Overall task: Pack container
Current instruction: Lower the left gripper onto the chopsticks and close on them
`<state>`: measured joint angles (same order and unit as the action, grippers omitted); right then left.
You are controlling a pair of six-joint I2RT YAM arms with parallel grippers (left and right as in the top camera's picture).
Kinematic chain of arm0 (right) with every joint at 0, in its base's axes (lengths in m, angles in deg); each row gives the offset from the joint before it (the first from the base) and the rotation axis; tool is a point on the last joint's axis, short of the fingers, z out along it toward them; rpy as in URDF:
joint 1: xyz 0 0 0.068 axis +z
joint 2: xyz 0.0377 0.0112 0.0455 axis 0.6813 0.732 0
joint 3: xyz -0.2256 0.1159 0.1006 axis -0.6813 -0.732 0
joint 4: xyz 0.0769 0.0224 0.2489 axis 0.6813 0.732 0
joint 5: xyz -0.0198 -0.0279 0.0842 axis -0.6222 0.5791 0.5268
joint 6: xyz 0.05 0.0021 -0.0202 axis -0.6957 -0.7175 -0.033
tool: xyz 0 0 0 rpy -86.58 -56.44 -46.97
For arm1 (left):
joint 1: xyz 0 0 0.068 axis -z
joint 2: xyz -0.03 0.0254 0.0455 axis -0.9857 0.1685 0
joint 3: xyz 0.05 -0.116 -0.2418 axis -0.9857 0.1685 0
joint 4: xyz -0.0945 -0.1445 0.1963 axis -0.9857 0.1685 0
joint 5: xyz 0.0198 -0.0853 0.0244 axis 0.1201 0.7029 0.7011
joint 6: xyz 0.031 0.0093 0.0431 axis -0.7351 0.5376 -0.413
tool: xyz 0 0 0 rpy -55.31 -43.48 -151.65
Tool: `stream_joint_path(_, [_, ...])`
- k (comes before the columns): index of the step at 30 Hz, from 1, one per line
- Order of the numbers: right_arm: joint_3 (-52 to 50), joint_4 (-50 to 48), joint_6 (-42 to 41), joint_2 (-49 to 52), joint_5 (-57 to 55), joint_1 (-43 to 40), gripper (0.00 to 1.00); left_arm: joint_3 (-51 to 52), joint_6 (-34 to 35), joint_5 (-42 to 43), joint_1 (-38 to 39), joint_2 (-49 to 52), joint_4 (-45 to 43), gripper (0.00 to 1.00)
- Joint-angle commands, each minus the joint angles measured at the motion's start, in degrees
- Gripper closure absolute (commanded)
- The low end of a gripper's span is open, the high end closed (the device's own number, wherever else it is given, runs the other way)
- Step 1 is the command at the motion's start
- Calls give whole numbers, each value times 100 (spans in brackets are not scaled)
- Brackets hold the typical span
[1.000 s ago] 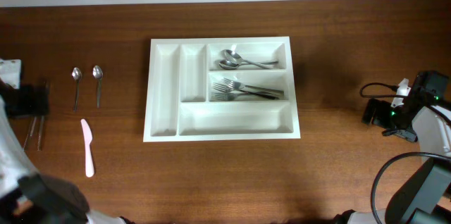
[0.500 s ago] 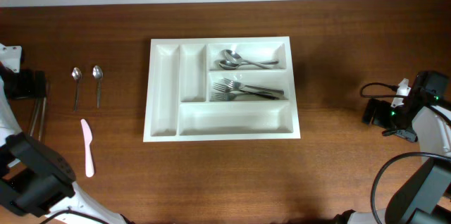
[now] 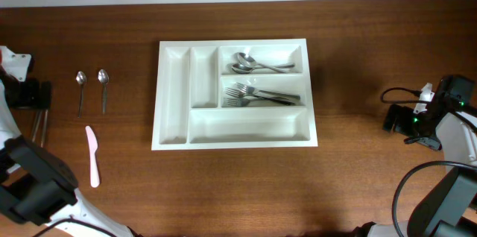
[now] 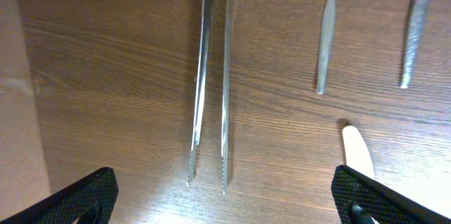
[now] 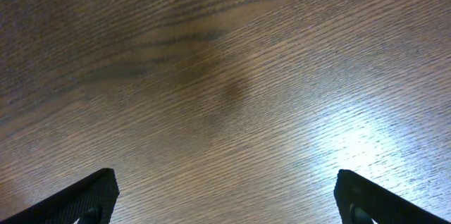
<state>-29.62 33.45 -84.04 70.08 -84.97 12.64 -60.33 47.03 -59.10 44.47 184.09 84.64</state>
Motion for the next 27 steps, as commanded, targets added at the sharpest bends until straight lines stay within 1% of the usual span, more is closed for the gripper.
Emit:
stream_joint_path(1, [-13, 2, -68, -96, -50, -11, 1, -76, -205, 24, -138, 455, -35, 1])
stream_joint_path(5, [-13, 2, -68, -96, -50, -11, 1, -76, -208, 20, -146, 782, -278, 1])
stream_joint_path(11, [-13, 2, -68, -96, -50, -11, 1, -76, -234, 22, -146, 890, -706, 1])
stream_joint_path(20, [-13, 2, -68, -96, -50, -11, 1, -76, -315, 46, -201, 911, -671, 1])
stream_joint_path(27, [-13, 2, -68, -96, -50, -11, 1, -76, -315, 527, -496, 1049, -610, 1])
